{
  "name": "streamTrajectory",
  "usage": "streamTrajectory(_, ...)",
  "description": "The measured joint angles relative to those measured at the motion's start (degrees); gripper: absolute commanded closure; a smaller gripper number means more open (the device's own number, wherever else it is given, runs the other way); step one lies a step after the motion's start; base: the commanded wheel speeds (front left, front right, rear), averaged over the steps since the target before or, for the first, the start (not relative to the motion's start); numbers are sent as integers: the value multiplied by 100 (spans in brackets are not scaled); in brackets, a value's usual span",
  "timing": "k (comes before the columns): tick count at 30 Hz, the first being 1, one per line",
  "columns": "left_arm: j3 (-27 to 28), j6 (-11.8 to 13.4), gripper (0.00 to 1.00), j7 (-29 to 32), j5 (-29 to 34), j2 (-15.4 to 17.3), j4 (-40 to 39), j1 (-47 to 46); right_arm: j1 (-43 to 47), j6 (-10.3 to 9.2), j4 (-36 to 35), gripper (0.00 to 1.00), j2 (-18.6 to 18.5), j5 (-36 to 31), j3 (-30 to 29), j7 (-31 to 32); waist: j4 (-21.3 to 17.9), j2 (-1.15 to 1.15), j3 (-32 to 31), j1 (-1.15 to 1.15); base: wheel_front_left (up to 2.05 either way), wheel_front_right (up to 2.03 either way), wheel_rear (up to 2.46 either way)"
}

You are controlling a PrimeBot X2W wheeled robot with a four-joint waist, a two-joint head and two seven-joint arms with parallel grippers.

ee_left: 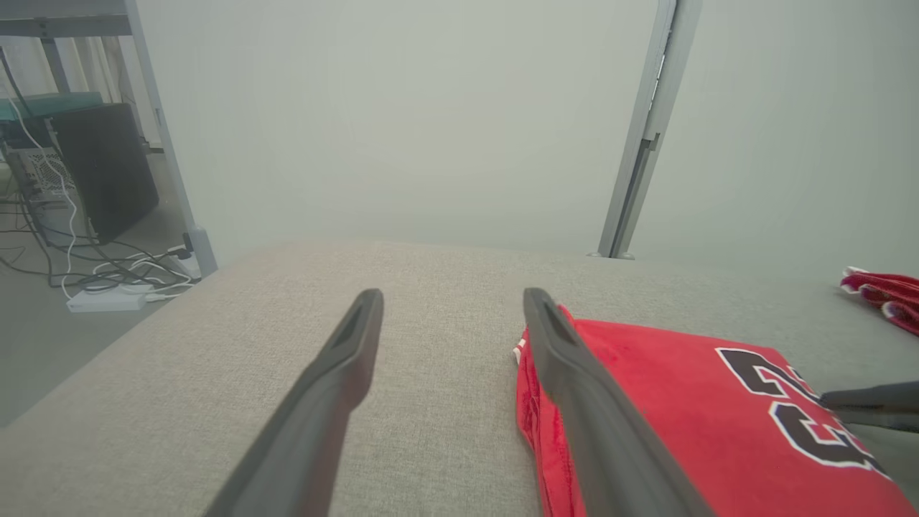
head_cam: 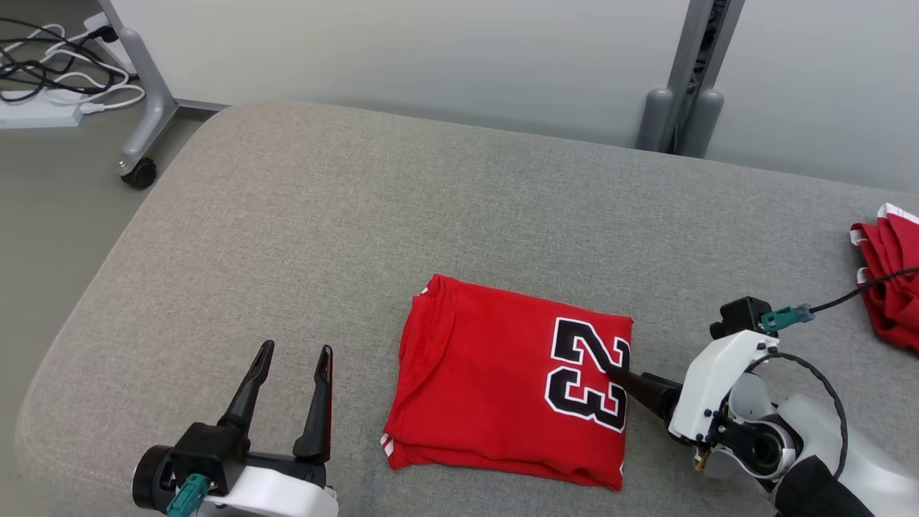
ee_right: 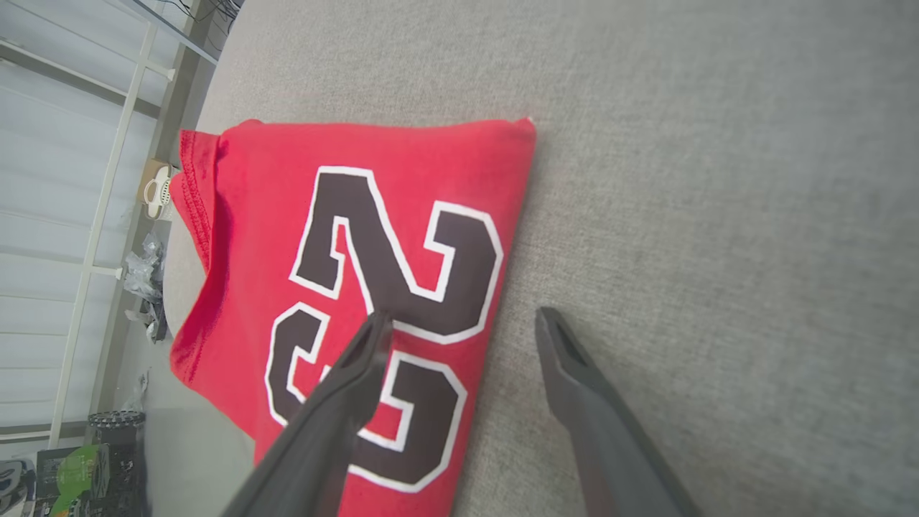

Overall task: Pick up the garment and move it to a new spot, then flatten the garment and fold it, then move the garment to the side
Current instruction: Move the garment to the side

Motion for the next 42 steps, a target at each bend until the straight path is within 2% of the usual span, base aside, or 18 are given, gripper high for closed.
streamTrajectory(10, -77, 23, 0, 0, -32, -1, 13, -29, -176, 1, 294, 0, 75, 301, 225, 339, 221, 0, 73, 0, 0, 0, 0)
streamTrajectory(11, -83, 23, 0, 0, -37, -1, 14, -30, -192, 1, 314, 11, 86, 328, 244, 342, 234, 0, 72, 0, 0, 0, 0)
streamTrajectory(12, -90, 24, 0, 0, -37, -2, 14, -30, -206, 1, 323, 57, 98, 333, 276, 344, 245, 0, 69, 0, 0, 0, 0)
streamTrajectory(13, -93, 24, 0, 0, -37, -2, 15, -30, -214, 1, 303, 57, 101, 332, 319, 344, 254, 0, 65, 0, 0, 0, 0)
streamTrajectory(14, -97, 24, 0, 0, -37, -2, 16, -29, -216, 1, 278, 98, 104, 338, 336, 341, 261, 0, 60, 0, 0, 0, 0)
streamTrajectory(30, -64, 47, 0, 0, -46, -1, 16, -26, -419, 0, -110, 100, -283, 468, 628, -79, 48, 0, 38, 0, 0, 0, 0)
streamTrajectory(42, -87, 24, 0, 0, -31, -3, -20, -92, -1562, 0, 264, 100, -1101, 243, 623, -227, -214, 0, 218, 0, 0, 0, 0)
